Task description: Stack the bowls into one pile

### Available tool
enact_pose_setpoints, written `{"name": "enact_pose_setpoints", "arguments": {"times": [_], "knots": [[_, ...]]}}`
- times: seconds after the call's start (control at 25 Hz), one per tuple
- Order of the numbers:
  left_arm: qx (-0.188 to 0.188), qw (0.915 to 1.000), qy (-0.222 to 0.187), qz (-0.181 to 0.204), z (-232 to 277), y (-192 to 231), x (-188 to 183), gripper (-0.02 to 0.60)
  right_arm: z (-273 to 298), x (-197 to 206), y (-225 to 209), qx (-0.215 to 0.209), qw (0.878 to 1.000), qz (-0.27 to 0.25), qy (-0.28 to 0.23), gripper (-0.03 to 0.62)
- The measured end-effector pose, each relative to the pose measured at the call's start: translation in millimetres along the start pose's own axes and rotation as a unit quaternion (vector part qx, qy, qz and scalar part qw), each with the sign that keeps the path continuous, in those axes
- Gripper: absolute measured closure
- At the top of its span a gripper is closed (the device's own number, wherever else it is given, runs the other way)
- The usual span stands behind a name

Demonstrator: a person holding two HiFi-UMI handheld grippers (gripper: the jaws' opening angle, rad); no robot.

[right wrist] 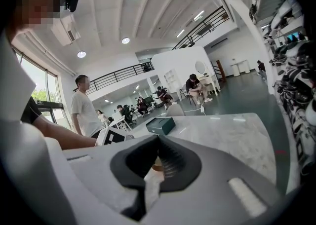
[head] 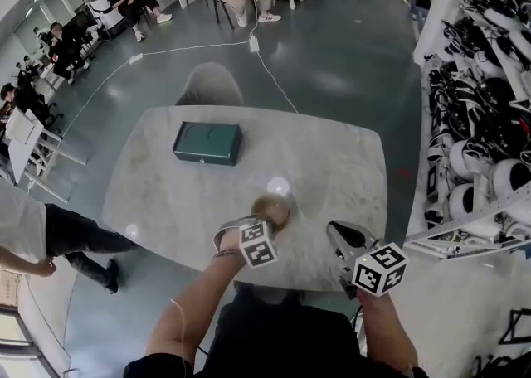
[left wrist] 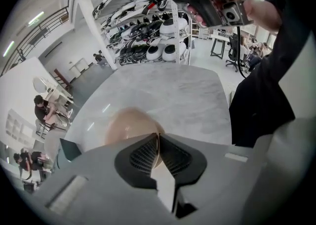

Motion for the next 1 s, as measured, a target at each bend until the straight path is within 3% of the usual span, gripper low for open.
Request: {"name": "enact_pose_setpoints", "arguments": {"times": [0.52, 0.72, 1.0], "knots": [[0.005, 0.9996, 0.026, 0.007, 21, -2, -3, 0.549, -7, 7, -10, 0.006, 1.0, 0.009, 0.005, 0.591], [0.014, 0.9998, 0.011, -0.001, 15, -1, -8, 0.471, -4, 6, -11, 0.004, 1.0, 0.007, 0.004, 0.591], [0.042, 0.9938, -0.059, -0.085, -20, 14, -9, 0.471, 10, -7, -2, -0.004, 1.0, 0.005, -0.004, 0.591]]}}
Point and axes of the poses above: the fingertips, and each gripper's own axes: z forward along the fingers, y to its left, x out of its underside, the point moved 10 cm from there along -z, backward along the fingers, and after that the axes turned 13 degrees about -z, right-handed, at the moved point
